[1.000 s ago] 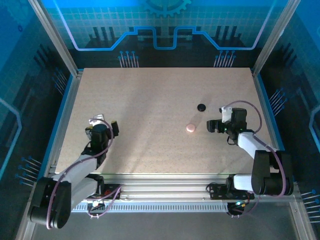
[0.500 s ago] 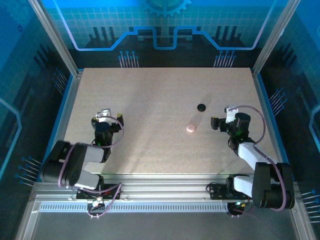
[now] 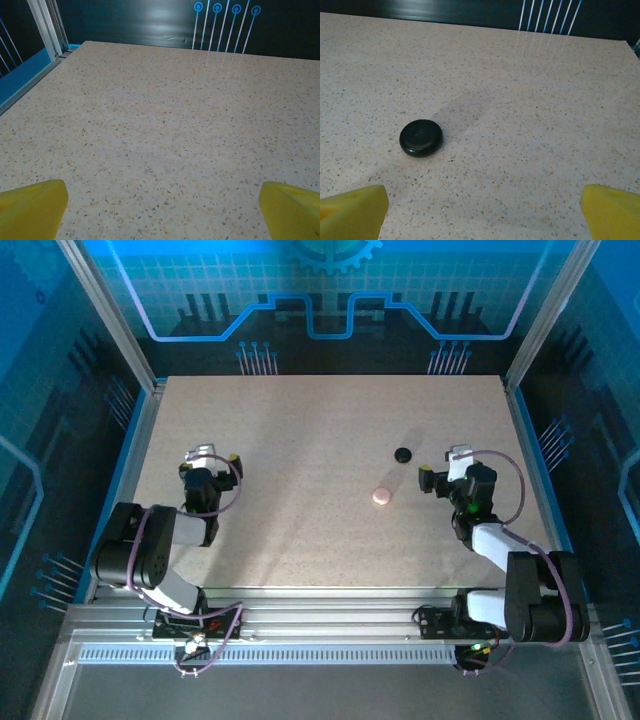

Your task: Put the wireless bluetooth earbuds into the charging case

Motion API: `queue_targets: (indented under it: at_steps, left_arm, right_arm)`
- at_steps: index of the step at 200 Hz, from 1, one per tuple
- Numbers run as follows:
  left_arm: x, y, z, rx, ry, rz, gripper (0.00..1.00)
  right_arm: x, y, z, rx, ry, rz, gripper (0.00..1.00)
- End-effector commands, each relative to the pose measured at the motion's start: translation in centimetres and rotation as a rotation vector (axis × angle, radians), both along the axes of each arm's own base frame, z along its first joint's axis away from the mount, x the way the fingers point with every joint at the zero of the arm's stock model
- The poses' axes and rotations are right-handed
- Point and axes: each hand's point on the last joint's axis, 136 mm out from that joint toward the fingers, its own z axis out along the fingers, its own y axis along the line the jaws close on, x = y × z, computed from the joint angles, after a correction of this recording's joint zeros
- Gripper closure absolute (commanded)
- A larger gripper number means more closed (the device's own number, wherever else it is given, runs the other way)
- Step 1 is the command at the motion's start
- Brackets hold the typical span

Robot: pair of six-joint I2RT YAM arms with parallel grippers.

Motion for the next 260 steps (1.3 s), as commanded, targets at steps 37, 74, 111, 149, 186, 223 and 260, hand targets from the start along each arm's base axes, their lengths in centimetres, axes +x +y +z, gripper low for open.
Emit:
queue_targets:
  at_steps: [37, 74, 111, 149, 186, 223, 260]
  left_arm:
    - [0.0, -0.4, -0.3, -0.030, 0.021, -0.027, 0.01]
    - [0.1, -0.4, -0.3, -0.028, 0.023, -0.025, 0.01]
    - [0.0, -0.4, -0.4, -0.029, 0.026, -0.025, 0.01]
    - [0.1, -0.4, -0.3, -0.028, 0.024, -0.026, 0.01]
    - [0.1, -0.5, -0.4, -0.028, 0.026, -0.027, 0.01]
    - [0.1, -0.4, -0.3, -0.028, 0.025, -0.026, 0.01]
    - [0.1, -0.4, -0.4, -0.028, 0.025, -0.026, 0.01]
  right_arm:
    - [0.7, 2.5, 1.3, -0.012, -0.095, 0.029, 0.00]
    - [2.3, 3.3, -1.5, -0.040, -0.053, 0.050, 0.00]
    - [2.9, 3.4, -2.4, -0.018, -0.004, 0.067, 0.00]
    - [3.1, 3.0, -2.5, 0.018, 0.014, 0.075, 0.00]
    - [3.1, 2.9, -2.5, 0.029, 0.015, 0.081, 0.00]
    - [3.1, 2.8, -2.5, 0.039, 0.014, 0.084, 0.00]
    - [3.1, 2.8, -2.5, 0.040, 0.014, 0.084, 0.00]
